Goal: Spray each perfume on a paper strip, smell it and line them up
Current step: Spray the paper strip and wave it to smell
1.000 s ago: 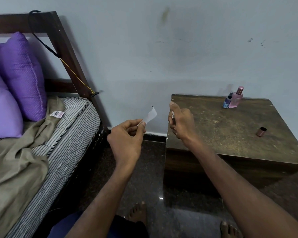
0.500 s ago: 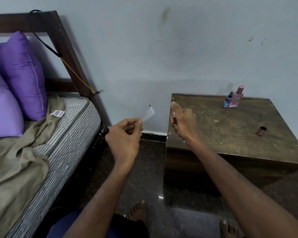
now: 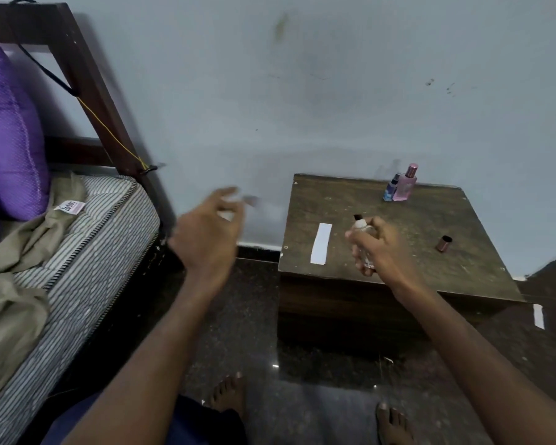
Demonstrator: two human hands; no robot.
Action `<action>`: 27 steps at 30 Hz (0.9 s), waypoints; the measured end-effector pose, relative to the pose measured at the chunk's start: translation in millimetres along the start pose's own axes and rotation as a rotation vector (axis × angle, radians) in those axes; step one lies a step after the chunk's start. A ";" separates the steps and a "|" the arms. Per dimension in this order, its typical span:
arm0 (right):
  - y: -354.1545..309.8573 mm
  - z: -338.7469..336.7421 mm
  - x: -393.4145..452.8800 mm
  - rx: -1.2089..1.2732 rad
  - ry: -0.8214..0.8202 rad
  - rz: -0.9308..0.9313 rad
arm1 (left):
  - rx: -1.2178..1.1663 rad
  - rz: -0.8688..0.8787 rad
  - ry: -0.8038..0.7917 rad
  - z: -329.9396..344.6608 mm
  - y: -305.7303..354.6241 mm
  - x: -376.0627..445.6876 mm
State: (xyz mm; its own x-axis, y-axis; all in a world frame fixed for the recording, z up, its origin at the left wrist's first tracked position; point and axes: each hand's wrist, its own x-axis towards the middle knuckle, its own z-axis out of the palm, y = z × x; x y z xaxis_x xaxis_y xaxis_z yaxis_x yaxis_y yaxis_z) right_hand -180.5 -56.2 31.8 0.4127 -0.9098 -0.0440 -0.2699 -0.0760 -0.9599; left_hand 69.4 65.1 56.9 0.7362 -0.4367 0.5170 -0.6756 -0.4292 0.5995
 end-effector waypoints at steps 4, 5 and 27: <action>14.8 -31.8 -8.0 -0.092 0.081 0.013 | -0.261 -0.370 0.227 -17.2 -3.3 30.2; 18.3 -39.1 -9.2 -0.116 0.108 0.017 | -0.303 -0.235 0.127 -16.4 11.5 17.1; 48.9 -72.6 15.2 -0.419 0.316 -0.098 | -0.742 -0.579 -0.278 44.2 60.2 -24.7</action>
State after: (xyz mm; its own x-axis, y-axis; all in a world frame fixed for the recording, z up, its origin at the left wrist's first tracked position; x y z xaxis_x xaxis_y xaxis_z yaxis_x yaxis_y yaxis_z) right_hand -250.6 -103.4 4.3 0.1885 -0.9640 0.1877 -0.5940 -0.2641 -0.7599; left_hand 8.7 15.1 53.2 0.8458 -0.5270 -0.0832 0.0535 -0.0714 0.9960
